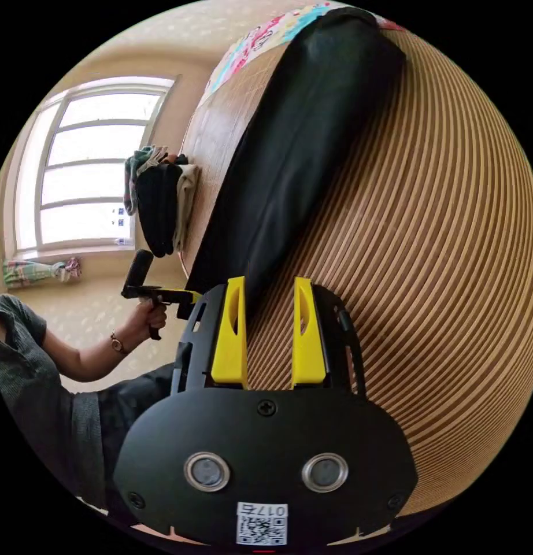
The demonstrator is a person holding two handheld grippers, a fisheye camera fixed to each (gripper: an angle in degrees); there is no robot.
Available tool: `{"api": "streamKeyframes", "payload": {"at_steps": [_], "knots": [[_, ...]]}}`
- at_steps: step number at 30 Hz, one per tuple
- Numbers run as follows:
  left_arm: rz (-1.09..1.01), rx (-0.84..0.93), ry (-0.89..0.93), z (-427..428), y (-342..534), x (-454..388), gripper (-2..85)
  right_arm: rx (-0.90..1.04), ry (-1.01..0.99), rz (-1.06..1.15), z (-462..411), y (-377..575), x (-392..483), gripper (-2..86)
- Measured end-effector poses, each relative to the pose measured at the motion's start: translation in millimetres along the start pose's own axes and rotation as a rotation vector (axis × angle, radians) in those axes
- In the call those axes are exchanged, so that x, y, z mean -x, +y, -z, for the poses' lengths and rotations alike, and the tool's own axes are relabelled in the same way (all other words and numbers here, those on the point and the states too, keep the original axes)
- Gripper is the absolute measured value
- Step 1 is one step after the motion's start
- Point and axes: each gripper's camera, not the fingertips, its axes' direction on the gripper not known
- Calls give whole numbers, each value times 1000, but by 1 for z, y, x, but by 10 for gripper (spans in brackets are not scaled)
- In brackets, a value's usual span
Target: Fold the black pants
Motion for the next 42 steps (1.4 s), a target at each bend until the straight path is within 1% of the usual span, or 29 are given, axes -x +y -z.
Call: {"api": "streamKeyframes", "payload": {"at_steps": [2,4,5,7,8,11,12,13,15,17,18,19,21,23,25,27,28,29,30,32,33,35,36,38,39,40,41,42], "knots": [[-23,31,-18,5,-1,-5,3,-37,-74,-136,-29,53,0,107],[-60,98,-45,12,-5,-12,2,-69,-109,-198,-49,74,5,87],[-73,117,-52,14,-6,-15,2,-83,-117,-225,-60,80,11,63],[-138,198,-47,24,-9,-26,0,-115,-120,-227,-70,82,25,40],[-163,214,-31,28,-8,-30,-1,-143,-124,-192,-71,83,37,33],[-376,209,215,63,9,-57,-4,-200,-92,-173,-62,93,62,24],[-461,180,345,81,20,-63,-4,-226,-90,-176,-58,98,66,23],[-491,163,446,93,29,-61,-5,-279,-95,-190,-51,109,72,22],[-437,174,504,98,35,-42,-5,-309,-75,-266,-49,123,70,21],[-362,200,390,93,37,-16,-5,-298,-47,-339,-56,132,59,20],[-320,215,265,87,38,1,-5,-285,-42,-352,-60,133,57,20],[-291,236,195,80,37,15,-5,-247,-40,-360,-69,130,54,20],[-235,278,172,70,33,31,-5,-181,25,-356,-87,121,57,21],[-212,299,128,65,32,38,-5,-80,138,-354,-113,108,63,21],[-262,295,21,63,37,32,-3,-56,158,-394,-127,107,65,23],[-263,296,20,67,39,27,-3,-47,183,-456,-133,112,67,26],[-269,301,42,71,40,23,-4,-36,243,-508,-132,114,72,29],[-277,305,48,74,40,20,-4,-54,348,-535,-123,110,83,34],[-301,310,50,79,41,14,-3,-75,396,-528,-117,104,90,37],[-336,324,59,84,41,8,-3,-199,500,-421,-95,64,122,53],[-353,335,77,87,40,5,-3,-225,505,-384,-91,49,127,58],[-365,348,111,90,38,3,-2,-278,464,-249,-86,-22,131,70],[-363,354,127,91,37,4,-3,-290,451,-229,-86,-42,128,72],[-348,354,140,93,36,5,-3,-378,440,-149,-79,-119,116,77],[-331,351,141,92,35,7,-4,-403,444,-133,-76,-138,112,78],[-309,349,136,90,34,7,-4,-440,448,-111,-70,-176,102,81],[-301,348,133,89,34,7,-4,-465,433,-119,-64,-210,91,84],[-295,346,129,86,33,6,-4,-475,420,-131,-61,-226,85,85]]}}
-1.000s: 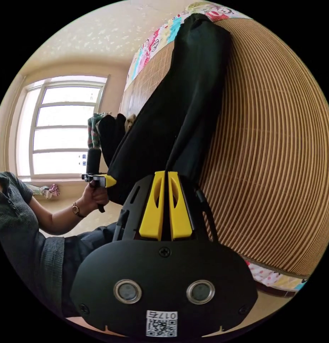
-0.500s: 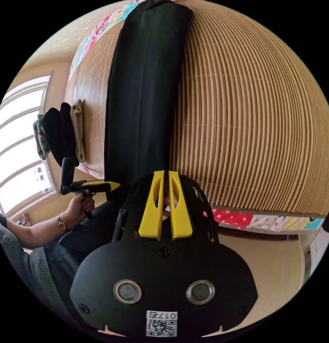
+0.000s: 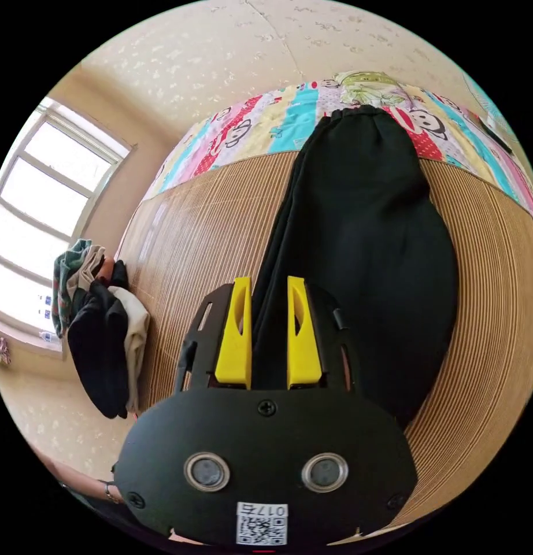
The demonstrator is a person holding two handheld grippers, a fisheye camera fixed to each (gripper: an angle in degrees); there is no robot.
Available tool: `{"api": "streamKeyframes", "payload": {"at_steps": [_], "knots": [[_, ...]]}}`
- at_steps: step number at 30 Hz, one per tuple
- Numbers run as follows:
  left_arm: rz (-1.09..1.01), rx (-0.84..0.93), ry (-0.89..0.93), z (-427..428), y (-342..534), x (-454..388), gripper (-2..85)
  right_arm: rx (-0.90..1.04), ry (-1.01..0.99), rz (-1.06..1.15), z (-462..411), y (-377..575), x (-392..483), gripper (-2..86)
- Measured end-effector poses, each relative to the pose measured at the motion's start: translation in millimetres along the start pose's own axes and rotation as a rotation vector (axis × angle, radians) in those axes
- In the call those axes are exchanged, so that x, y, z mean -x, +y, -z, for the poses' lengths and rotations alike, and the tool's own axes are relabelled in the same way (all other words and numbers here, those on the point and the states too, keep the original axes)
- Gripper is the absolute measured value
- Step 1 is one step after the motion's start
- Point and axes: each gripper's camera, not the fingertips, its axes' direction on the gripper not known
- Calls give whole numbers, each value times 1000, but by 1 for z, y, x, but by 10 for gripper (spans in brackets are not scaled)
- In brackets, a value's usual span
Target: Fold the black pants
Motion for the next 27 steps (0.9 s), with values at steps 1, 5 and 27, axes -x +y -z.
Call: {"api": "streamKeyframes", "payload": {"at_steps": [1,5,27], "knots": [[2,-3,-2,-3,-1,-1,-4,-2,-18,-36,-14,-26,-6,80],[2,-16,19,-6,-3,0,-4,22,-19,-209,-59,-41,-30,42],[70,27,-23,5,-6,15,49,183,-72,-59,42,59,-2,54]]}}
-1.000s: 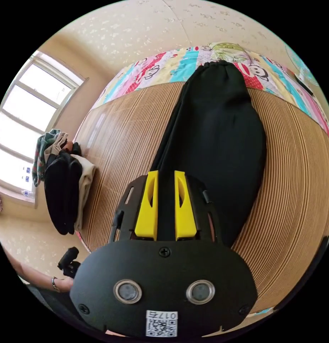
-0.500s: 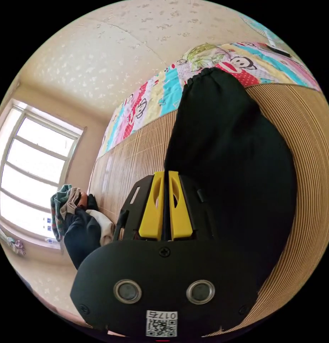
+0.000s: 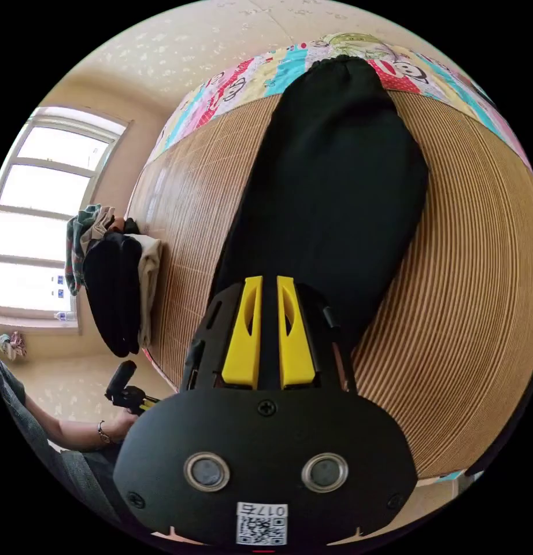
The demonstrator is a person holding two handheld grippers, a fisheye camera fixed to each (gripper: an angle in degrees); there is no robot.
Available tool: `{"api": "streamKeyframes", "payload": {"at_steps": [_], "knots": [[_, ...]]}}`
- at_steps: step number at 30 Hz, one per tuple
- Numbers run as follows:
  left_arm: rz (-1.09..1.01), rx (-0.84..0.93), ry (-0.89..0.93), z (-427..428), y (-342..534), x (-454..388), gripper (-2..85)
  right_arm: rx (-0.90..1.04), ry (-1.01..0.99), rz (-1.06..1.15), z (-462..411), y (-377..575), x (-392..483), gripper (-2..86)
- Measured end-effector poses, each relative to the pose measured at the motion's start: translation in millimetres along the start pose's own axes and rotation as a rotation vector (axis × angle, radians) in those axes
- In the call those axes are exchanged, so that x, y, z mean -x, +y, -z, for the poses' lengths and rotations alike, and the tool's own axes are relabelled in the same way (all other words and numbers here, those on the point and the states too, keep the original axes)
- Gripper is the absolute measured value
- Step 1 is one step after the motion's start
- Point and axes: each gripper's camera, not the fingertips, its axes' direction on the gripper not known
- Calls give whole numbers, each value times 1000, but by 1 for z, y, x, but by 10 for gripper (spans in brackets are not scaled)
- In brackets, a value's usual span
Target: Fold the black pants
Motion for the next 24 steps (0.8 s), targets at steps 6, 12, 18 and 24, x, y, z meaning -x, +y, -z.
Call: {"api": "streamKeyframes", "payload": {"at_steps": [6,12,18,24], "knots": [[13,-210,-99,45,19,-5,92,179,11,-242,28,153,-43,89],[-124,-153,-133,29,-61,-14,101,260,-117,-284,9,189,-24,69],[-252,28,-268,-60,-91,-41,47,291,38,-273,24,205,4,21],[-105,121,-257,-106,-60,-34,50,417,-42,-283,45,229,-5,18]]}}
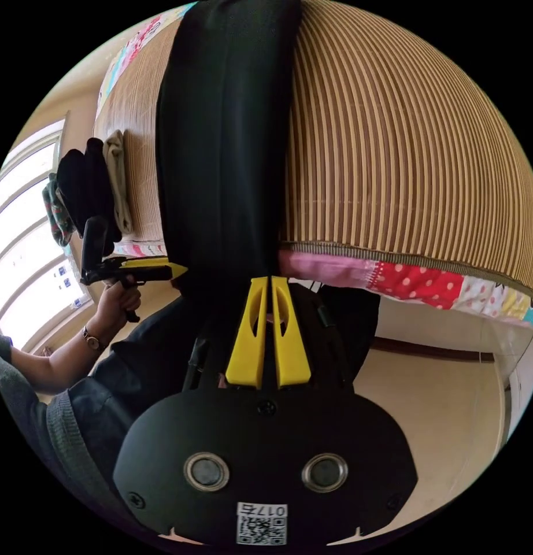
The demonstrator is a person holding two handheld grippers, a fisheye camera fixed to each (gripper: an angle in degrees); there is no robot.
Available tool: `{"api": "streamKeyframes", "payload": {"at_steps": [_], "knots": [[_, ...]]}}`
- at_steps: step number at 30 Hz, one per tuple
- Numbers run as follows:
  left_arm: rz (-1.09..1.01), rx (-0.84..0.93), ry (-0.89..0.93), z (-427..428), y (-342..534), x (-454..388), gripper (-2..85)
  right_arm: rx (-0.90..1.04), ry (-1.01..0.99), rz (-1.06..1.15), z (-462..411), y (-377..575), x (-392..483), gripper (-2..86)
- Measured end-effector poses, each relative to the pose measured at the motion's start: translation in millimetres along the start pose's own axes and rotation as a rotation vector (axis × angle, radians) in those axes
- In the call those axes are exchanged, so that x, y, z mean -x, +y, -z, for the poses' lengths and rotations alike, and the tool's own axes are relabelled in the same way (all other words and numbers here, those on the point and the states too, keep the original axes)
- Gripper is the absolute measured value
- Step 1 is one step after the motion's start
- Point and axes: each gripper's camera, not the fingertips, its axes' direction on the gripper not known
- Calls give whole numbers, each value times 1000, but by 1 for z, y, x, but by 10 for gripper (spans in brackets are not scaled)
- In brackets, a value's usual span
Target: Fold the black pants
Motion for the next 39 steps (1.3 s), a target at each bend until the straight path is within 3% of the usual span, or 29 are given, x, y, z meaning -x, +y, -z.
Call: {"api": "streamKeyframes", "payload": {"at_steps": [2,6,9,12,21,26,29,31,34,39], "knots": [[7,40,-5,-4,3,-1,66,17,-57,-33,18,3,-17,23],[39,-235,113,56,-7,21,135,-149,-124,-49,73,-9,-49,58],[21,-401,264,98,-49,50,150,-291,-313,-36,108,-34,-81,103],[-12,-499,251,127,-101,58,145,-430,-542,36,132,-66,-99,138],[-162,-394,187,117,-205,26,100,-418,-650,112,157,-158,-80,106],[-122,-382,241,102,-191,37,49,-364,-707,106,165,-175,-75,38],[-179,-447,537,111,-164,47,48,-420,-869,162,189,-147,-75,28],[-267,-483,663,126,-136,33,48,-460,-974,198,208,-123,-72,24],[-428,-470,700,153,-98,-11,54,-495,-1056,294,250,-78,-47,20],[-636,-442,747,198,-41,-88,64,-539,-1013,477,330,-4,13,16]]}}
